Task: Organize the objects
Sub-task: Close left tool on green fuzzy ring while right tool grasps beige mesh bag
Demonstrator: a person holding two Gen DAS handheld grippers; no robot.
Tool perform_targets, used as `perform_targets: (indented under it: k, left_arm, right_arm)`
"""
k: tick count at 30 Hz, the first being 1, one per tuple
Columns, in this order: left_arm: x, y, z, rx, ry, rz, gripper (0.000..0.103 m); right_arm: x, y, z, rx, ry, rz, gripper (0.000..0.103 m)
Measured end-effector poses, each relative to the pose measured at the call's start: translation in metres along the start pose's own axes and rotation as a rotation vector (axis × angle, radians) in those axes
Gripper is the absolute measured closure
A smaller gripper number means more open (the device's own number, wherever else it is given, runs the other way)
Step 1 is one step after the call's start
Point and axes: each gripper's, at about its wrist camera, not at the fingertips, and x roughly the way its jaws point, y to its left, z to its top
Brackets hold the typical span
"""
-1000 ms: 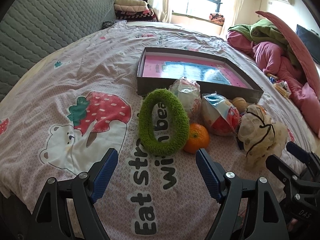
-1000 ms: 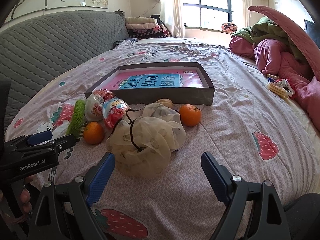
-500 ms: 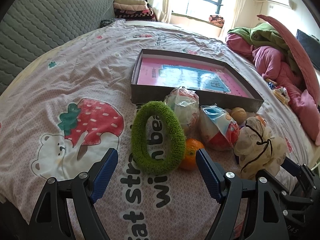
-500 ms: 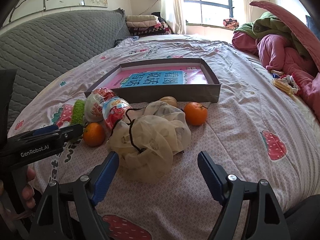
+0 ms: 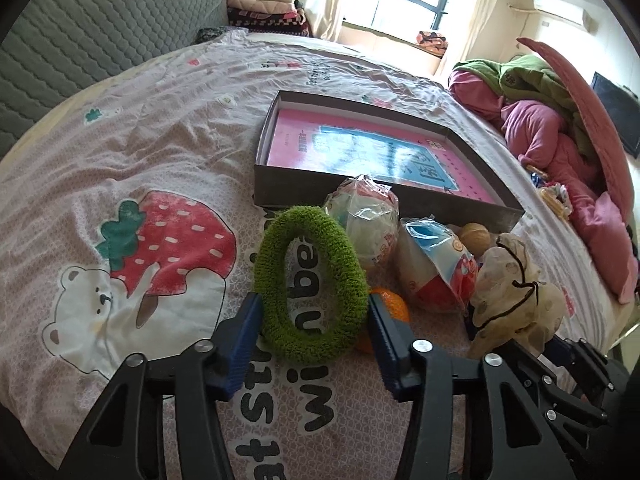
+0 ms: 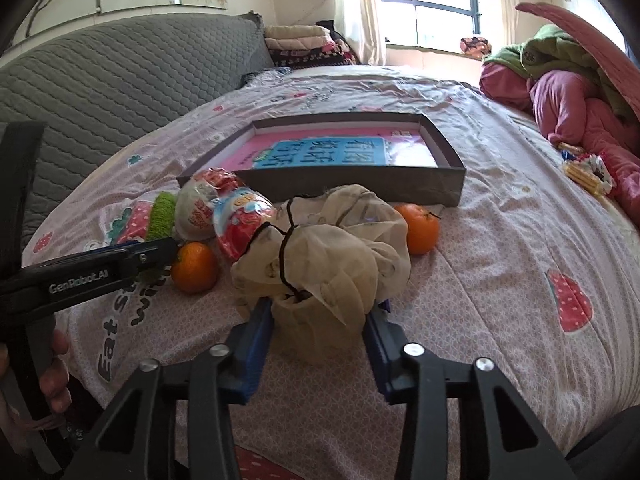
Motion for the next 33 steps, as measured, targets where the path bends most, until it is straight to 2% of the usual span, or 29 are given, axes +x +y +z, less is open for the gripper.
perform_targets:
  k: [3,4,5,7,10,14,19,33]
  left_arm:
    - [0.000,0.001,0.001,-0.011,-0.001,-0.030,0.069]
    - [0.000,0.002,0.001,-0.018,-0.001,-0.051,0.075]
    - [0.001,0.002,0.001,-0.028,0.005,-0.075,0.076]
    - [0.000,0.002,0.000,-0.036,0.010,-0.101,0.079]
    - [-0.001,-0.005,-0.003,0.004,0.011,-0.089,0.086]
    - [-0.004,-0.007,-0.004,0.004,0.004,-0.111,0.089]
    - [-0.015,-0.007,-0.004,0.013,-0.044,-0.128,0.090]
    - [-0.034,-0.013,0.005,0.052,-0.121,-0.097,0.090]
  right_arm:
    - [-0.002,0.004,0.000,-0.025,-0.017,0.021,0.070]
    - [-0.002,0.005,-0.001,-0.032,-0.020,0.027,0.077]
    - [-0.002,0.007,-0.001,-0.042,-0.021,0.030,0.083]
    - [-0.001,0.007,0.000,-0.049,-0.023,0.033,0.085]
    - [-0.001,0.006,-0.001,-0.056,-0.026,0.035,0.087]
    - [-0.005,0.005,0.000,-0.060,-0.042,0.042,0.091]
    - [-0.013,0.002,0.001,-0.061,-0.080,0.050,0.092]
    - [-0.027,0.004,0.009,-0.098,-0.155,0.043,0.092]
